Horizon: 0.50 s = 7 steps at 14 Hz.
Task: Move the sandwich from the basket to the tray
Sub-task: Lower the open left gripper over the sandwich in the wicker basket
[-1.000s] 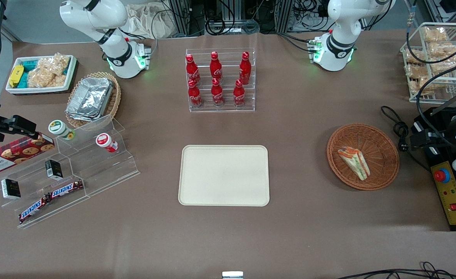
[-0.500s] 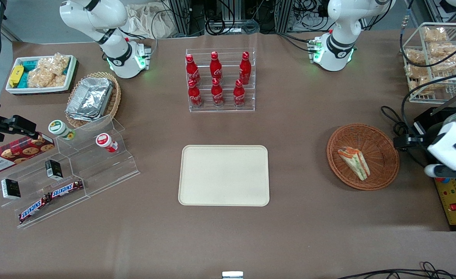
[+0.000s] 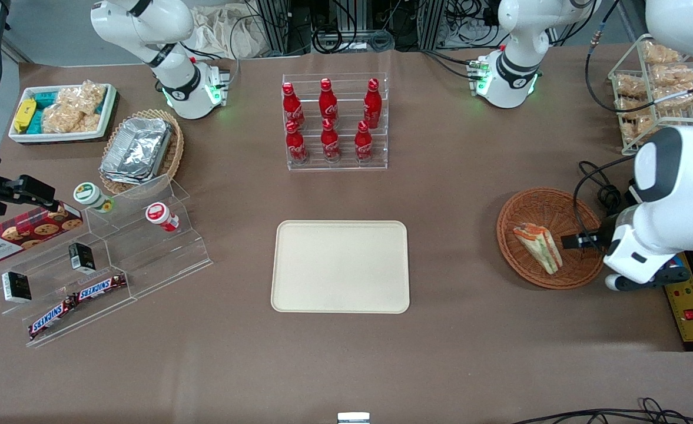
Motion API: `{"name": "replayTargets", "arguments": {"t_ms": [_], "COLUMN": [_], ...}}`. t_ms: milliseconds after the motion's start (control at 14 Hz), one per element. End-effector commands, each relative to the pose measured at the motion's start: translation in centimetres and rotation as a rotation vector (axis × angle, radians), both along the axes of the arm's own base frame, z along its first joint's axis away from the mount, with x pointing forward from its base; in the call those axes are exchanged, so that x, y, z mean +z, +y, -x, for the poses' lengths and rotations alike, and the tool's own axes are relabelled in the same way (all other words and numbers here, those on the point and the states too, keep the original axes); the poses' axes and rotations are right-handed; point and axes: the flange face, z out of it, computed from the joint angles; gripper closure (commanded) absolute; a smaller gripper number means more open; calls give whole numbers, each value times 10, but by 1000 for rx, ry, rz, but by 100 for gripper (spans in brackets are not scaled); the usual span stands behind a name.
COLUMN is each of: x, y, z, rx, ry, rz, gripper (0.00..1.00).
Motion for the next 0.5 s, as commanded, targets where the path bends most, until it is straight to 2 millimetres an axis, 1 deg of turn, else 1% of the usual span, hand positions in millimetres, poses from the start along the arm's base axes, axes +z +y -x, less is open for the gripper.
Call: {"name": "replayTargets", "arguments": {"t_ms": [0, 71, 214, 357, 429], "x": [-28, -35, -60, -89, -103], "y": [-8, -8, -3, -4, 1], "z": [5, 6, 9, 16, 21], "rx": [79, 81, 93, 130, 171], "ry": [-8, 1, 1, -41, -69], "rz": [-11, -11, -4, 4, 9], "gripper": [6, 6, 2, 2, 2]}}
